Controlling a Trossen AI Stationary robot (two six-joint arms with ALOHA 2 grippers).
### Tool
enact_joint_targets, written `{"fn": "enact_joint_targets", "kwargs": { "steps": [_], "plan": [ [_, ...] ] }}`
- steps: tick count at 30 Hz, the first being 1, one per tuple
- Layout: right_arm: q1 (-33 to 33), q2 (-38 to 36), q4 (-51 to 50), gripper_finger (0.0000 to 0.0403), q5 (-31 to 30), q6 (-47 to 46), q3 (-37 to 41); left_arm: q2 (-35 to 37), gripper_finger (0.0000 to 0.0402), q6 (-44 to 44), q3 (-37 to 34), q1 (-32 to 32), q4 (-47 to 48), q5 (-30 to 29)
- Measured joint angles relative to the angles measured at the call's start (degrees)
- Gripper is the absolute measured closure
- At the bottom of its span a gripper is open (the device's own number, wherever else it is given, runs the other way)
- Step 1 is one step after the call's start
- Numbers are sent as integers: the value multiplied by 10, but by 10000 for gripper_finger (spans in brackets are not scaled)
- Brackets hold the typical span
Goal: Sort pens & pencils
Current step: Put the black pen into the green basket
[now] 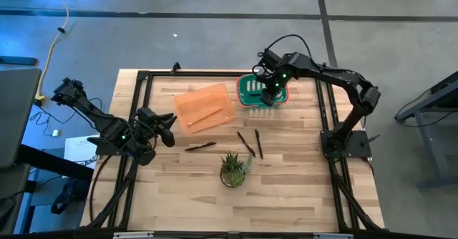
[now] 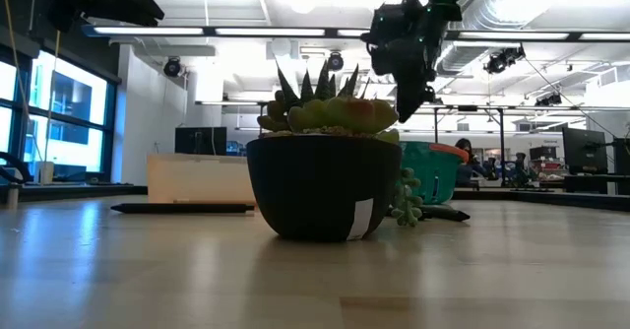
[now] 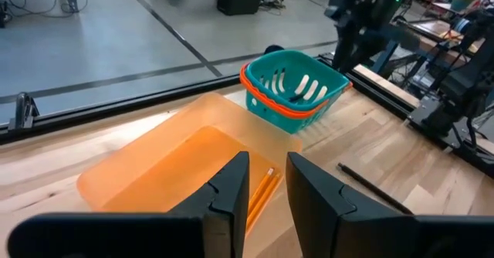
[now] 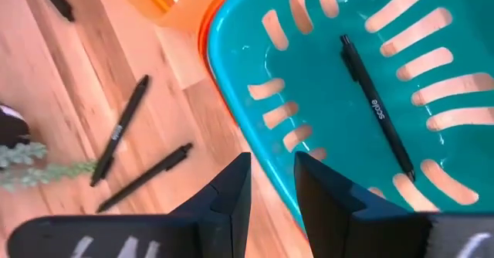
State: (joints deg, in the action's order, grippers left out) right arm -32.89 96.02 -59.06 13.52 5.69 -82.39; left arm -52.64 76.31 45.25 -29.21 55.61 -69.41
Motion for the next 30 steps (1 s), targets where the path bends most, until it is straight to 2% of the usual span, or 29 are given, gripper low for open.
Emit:
{"fn": "enact_joint_targets", "kwargs": {
  "steps": [13, 17, 20, 25, 30],
  "plan": [
    [69, -58, -40, 311, -15, -100, 0, 0, 325, 0, 0, 0, 1, 13],
    [100, -74, -41, 311, -15, -152, 1, 0, 325, -8, 0, 0, 5, 46],
    [128, -84, -42, 311, -41, -192, 1, -2, 325, -28, 0, 0, 6, 74],
    [176, -89, -41, 311, -66, -271, 1, -9, 325, -36, 0, 0, 22, 83],
    [223, -89, -36, 311, -79, -368, 1, -10, 325, -104, -3, 0, 27, 123]
  ]
}}
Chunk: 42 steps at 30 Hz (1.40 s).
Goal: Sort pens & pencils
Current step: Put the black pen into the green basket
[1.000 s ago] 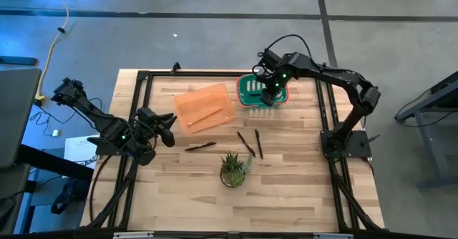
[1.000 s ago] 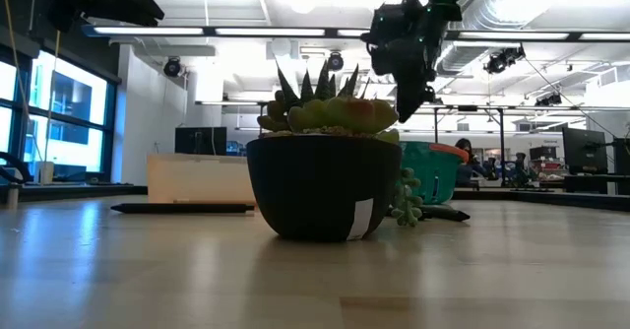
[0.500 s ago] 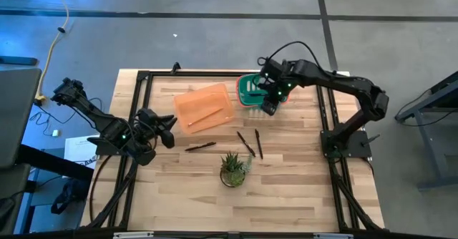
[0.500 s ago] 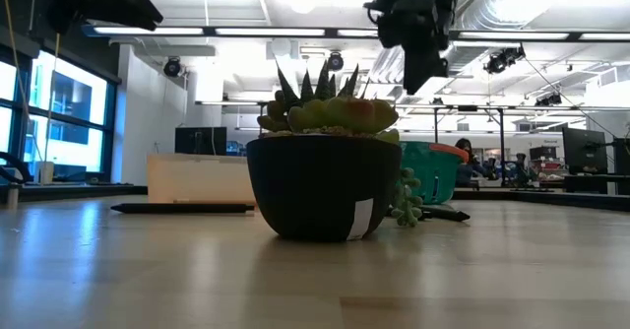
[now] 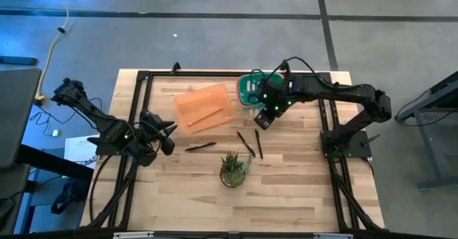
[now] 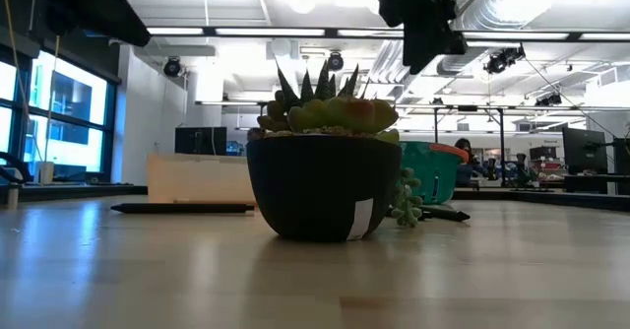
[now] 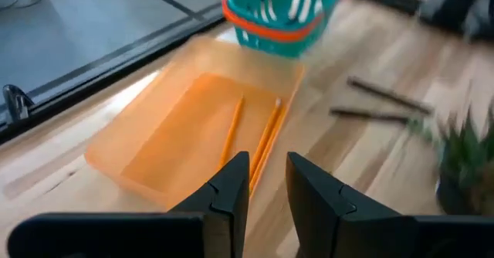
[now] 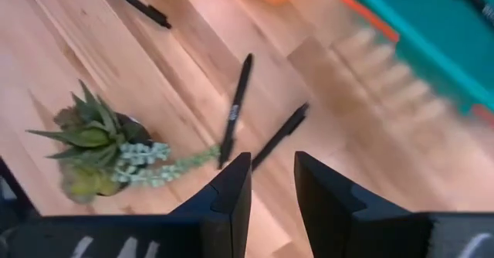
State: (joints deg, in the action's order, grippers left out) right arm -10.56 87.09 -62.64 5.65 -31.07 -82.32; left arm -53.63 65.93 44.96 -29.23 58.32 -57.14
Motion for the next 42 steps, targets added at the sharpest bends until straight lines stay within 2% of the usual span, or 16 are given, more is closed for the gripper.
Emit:
{"fn": "enact_joint_targets", "kwargs": {
  "steps": [6, 12, 18, 24, 32, 42],
  "plan": [
    [45, 0, 1, 311, -36, -145, 0, 2, 325, -53, -30, 0, 2, 55],
    [78, 5, -5, 311, -70, -255, 0, 7, 325, -56, -68, 0, -6, 71],
    [100, 16, 4, 311, -87, -308, 18, 32, 325, -43, -109, 0, -17, 65],
    [120, 26, 78, 311, -57, -361, 85, 88, 325, -3, -146, 0, -36, 63],
    [139, 26, 147, 311, -55, -411, 155, 148, 325, 1, -150, 0, -47, 32],
    [149, 26, 186, 311, -63, -425, 184, 161, 325, 4, -150, 0, -47, 20]
  ]
}}
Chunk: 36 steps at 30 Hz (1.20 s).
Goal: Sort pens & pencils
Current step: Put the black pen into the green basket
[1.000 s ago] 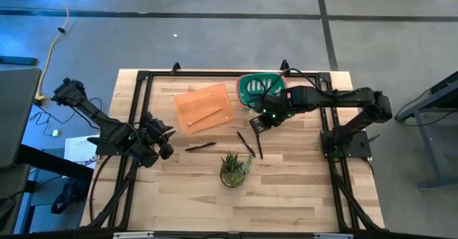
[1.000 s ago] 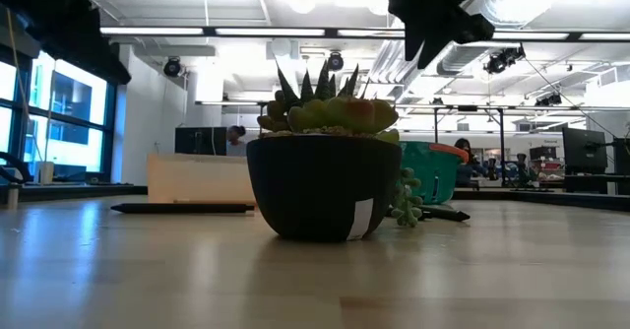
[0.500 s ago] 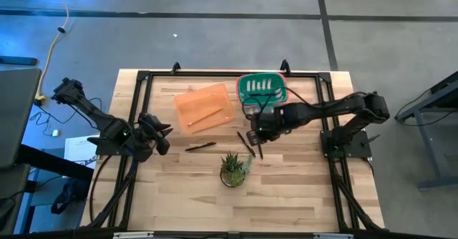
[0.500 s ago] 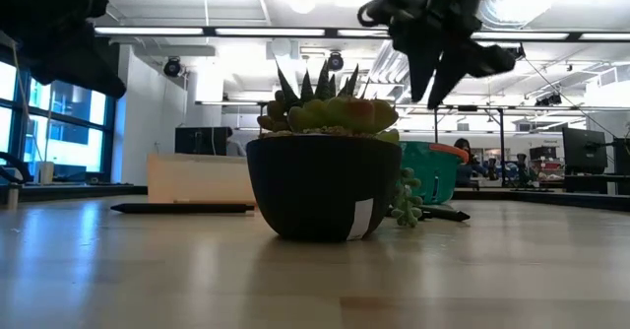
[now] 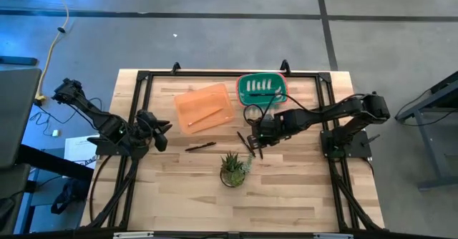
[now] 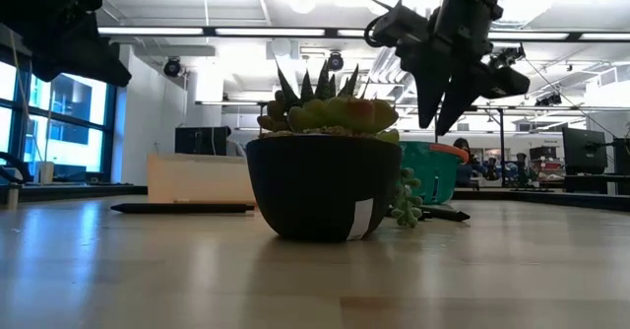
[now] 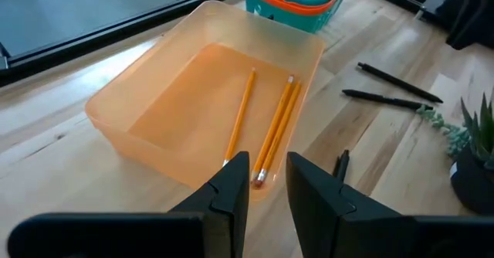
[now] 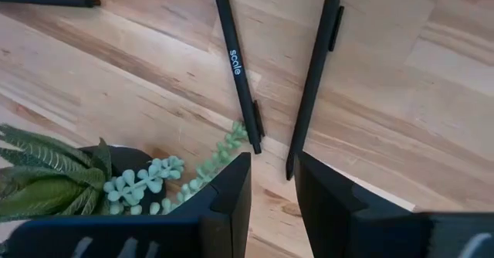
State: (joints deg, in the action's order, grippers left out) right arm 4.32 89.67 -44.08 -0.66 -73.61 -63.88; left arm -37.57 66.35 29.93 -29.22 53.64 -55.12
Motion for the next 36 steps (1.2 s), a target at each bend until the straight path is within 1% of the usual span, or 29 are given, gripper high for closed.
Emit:
{"fn": "enact_joint_targets", "kwargs": {
  "steps": [5, 9, 11, 14, 16, 19, 23, 26, 29, 36],
  "plan": [
    [0, 0, -1, 311, -22, 0, 0, 0, 325, 1, 0, 0, -1, -4],
    [-4, 0, 3, 311, -23, -10, 7, 0, 325, 2, 0, 0, -4, -9],
    [-5, 0, 25, 311, -13, -24, 29, 0, 325, 2, 0, 0, -7, -11],
    [-5, 1, 85, 311, 3, -45, 67, 0, 325, 2, 0, 0, -8, -12],
    [-5, 1, 125, 311, 4, -60, 85, 0, 325, 2, 0, 0, -8, -12],
    [-5, 1, 152, 311, 4, -65, 98, 0, 325, 2, 0, 0, -8, -12],
    [-6, 1, 154, 311, -4, -84, 122, 0, 325, 2, 0, 0, -8, -12],
    [-5, 1, 175, 311, -8, -89, 135, 0, 325, 2, 0, 0, -8, -12],
    [-6, 1, 187, 311, -24, -89, 136, 0, 325, 2, 0, 0, -8, -12],
    [-17, 1, 183, 311, -39, -73, 136, 0, 325, 3, 0, 0, -13, -14]
  ]
}}
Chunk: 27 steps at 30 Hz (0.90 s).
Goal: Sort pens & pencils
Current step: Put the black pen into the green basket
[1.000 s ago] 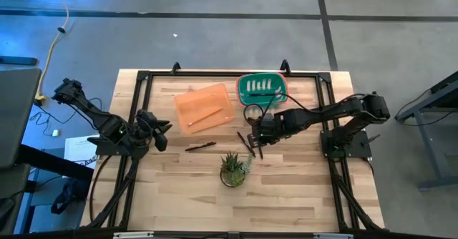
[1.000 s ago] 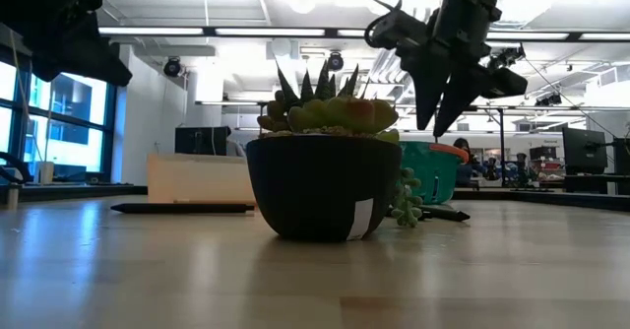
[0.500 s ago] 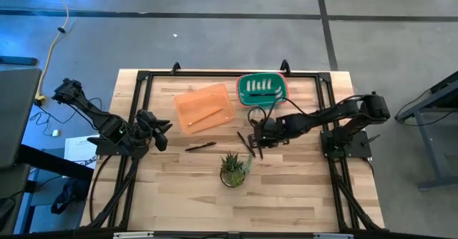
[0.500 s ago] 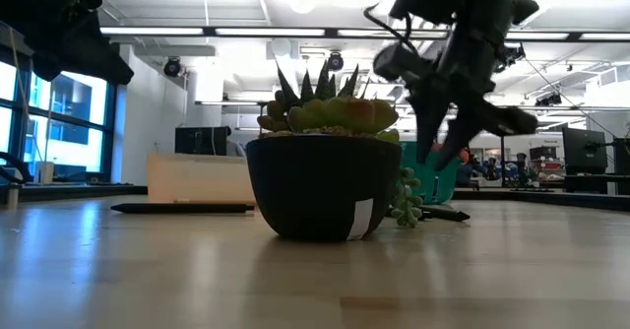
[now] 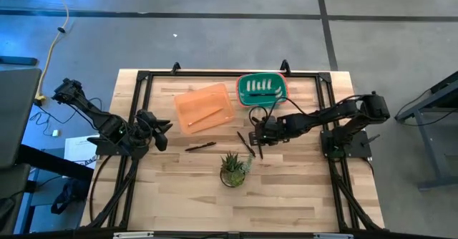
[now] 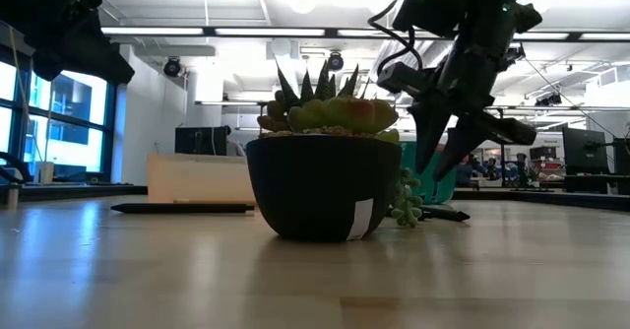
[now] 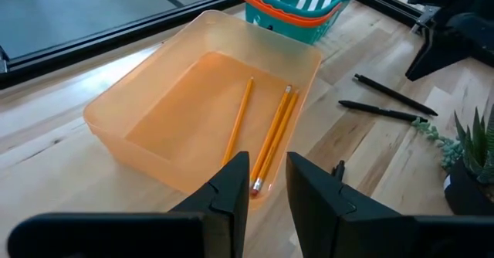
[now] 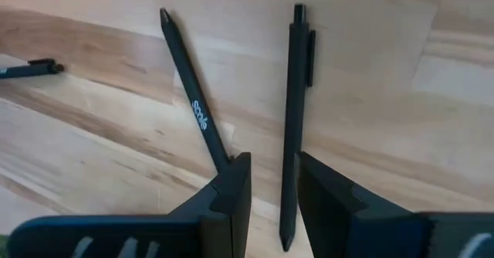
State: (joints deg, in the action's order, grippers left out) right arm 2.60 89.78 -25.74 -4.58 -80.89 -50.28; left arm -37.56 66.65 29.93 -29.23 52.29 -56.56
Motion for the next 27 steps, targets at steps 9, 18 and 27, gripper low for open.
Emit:
{"fn": "enact_joint_targets", "kwargs": {
  "steps": [9, 18, 27],
  "plan": [
    [-11, 44, 15, 312, 16, 36, -16, 0, 325, 0, 0, 0, -5, -3],
    [-11, 47, -23, 335, 14, 54, -26, 0, 325, -1, 0, 0, -14, -10],
    [-11, 67, 1, 314, 26, 64, -26, 0, 325, -1, 0, 0, -14, -11]
  ]
}}
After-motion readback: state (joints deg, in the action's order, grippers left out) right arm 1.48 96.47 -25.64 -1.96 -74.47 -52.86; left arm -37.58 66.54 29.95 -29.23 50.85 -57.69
